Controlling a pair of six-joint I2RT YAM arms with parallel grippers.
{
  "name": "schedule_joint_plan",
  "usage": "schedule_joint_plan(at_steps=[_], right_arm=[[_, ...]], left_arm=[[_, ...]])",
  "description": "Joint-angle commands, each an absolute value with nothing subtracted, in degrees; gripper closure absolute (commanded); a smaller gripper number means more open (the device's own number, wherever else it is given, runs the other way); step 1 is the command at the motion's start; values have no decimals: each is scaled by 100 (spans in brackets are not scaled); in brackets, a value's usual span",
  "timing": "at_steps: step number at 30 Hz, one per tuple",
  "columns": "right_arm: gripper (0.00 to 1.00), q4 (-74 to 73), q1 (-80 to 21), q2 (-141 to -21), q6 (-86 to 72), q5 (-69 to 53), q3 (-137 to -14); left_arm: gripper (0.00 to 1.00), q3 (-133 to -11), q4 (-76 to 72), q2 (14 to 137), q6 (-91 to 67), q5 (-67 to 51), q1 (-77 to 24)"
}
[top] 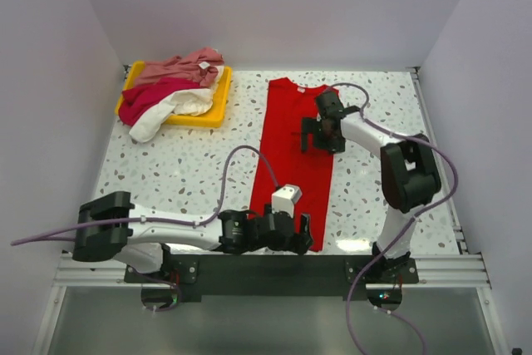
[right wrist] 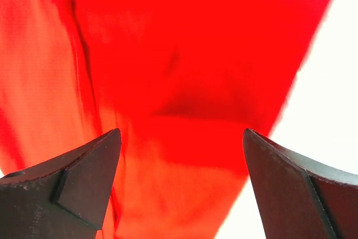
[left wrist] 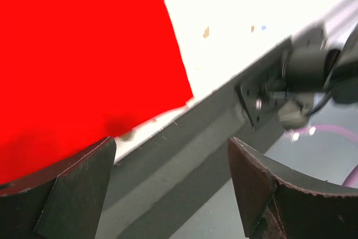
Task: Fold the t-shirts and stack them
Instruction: Fold the tshirt
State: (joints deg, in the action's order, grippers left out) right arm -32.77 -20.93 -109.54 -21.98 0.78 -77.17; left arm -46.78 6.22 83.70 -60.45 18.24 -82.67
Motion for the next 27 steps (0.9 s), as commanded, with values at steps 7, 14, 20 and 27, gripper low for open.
schedule_joint_plan(at_steps=[7, 14, 20, 27], right_arm=[[8, -3691, -2451, -7669, -2977, 334, -5575], [12, -3612, -3602, -6470, -4295, 263, -3772], [14, -3963, -4411, -5951, -4999, 598, -3472], [14, -4438, -4605, -5344, -5247, 545, -3138]], left_arm=[[13, -3455, 1888, 6522, -6099, 2759, -7233], [14, -3129, 2452, 6267, -6451, 2962, -7225], [16, -2918, 2364, 6345, -6627, 2839, -7225], [15, -3032, 2609, 6486, -6810, 2900, -7225]])
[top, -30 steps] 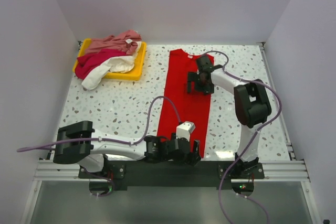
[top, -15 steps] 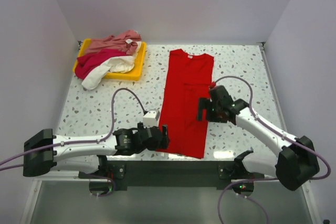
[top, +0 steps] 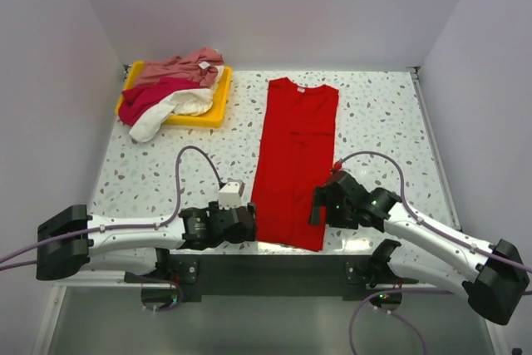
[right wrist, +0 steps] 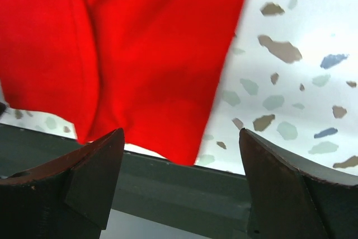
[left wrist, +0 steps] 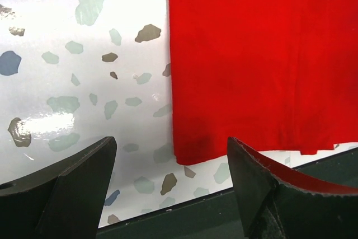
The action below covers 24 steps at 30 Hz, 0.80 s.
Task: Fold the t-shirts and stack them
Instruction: Fold the tshirt
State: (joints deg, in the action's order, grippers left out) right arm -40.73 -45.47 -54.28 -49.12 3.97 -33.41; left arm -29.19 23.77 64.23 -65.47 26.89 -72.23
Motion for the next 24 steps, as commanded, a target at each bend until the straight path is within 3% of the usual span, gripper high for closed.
schedule_joint_plan(at_steps=[1, 9, 18, 24], right_arm=[[14, -4465, -4632, -5309, -5256, 501, -3077], [15, -4263, -5079, -5168, -5853, 624, -2681], [15, -4043, -6046, -6081, -6451, 958, -2909], [15, -4165, -6363, -5950, -6838, 1159, -2883]], left_arm=[[15, -3006, 2636, 6486, -6864, 2900, -7225], [15, -2979, 2830, 6319, -6873, 2927, -7225], [15, -2909, 2681, 6381, -6864, 2751, -7225], [15, -2655, 2593, 6126, -6891, 2628, -7225]])
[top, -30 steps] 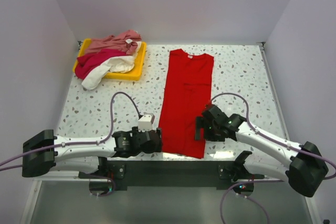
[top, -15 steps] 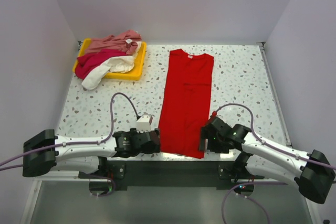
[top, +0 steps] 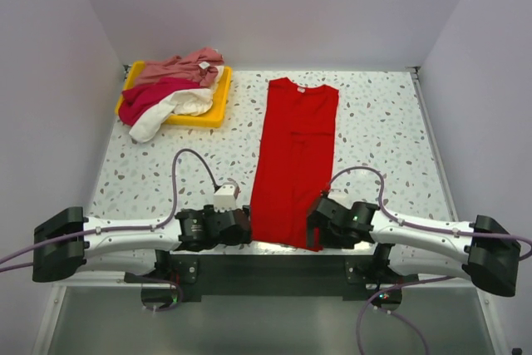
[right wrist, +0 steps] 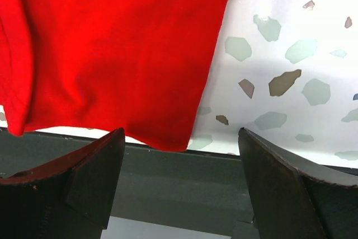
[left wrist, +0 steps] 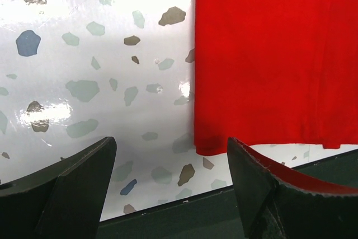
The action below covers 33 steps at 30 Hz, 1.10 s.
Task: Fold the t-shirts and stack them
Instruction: Fold the tshirt
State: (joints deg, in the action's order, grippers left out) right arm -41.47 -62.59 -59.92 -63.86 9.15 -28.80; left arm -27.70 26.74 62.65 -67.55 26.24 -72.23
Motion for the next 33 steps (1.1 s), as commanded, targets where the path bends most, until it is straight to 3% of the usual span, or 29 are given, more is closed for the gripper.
schedule_joint_plan(at_steps=[1, 21, 33], right_arm=[[14, -4314, -6389, -5915, -6890, 1204, -2900], [15, -5300, -6478, -5054, -7515, 1485, -2707], [24, -4254, -6662, -6143, -7339, 1415, -2953]], left_arm=[[15, -2619, 2584, 6135, -6891, 2619, -7225], [16, -2645, 2566, 6240, -6645, 2522, -7225], [19, -2610, 2470, 6231, -6680, 2584, -7225]])
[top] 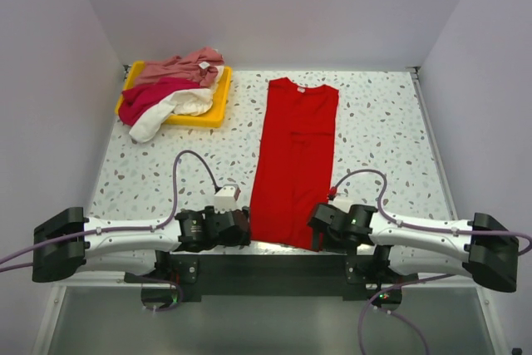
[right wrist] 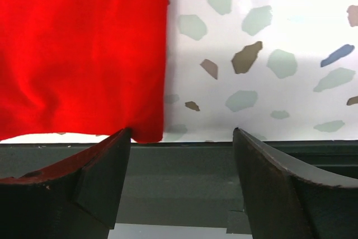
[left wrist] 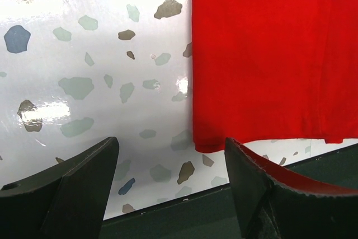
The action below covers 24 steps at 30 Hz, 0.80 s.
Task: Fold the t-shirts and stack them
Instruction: Fold the tshirt
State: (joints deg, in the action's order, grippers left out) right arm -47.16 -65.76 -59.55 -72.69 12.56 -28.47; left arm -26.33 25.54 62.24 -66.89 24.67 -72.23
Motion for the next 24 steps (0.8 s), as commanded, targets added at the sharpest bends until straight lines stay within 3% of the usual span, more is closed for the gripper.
schedule_joint_plan(at_steps=[1, 16, 20, 24], right_arm=[[28, -4202, -6697, -6257, -7339, 1406, -2988], [65, -3973, -6926, -6442, -7357, 1643, -3076], [82, -3780, -6935, -6547, -7304, 1679, -3085], [89, -3709, -6935, -6714, -7251, 1705, -3120]], left_arm=[[19, -2593, 2383, 6266, -6662, 2558, -7225], [27, -2733, 2312, 6636, -6574, 2672, -7225], [33, -2786, 2338, 6785, -6583, 2680, -7225], [43, -2830, 2355, 6864, -6601, 2663, -7225]])
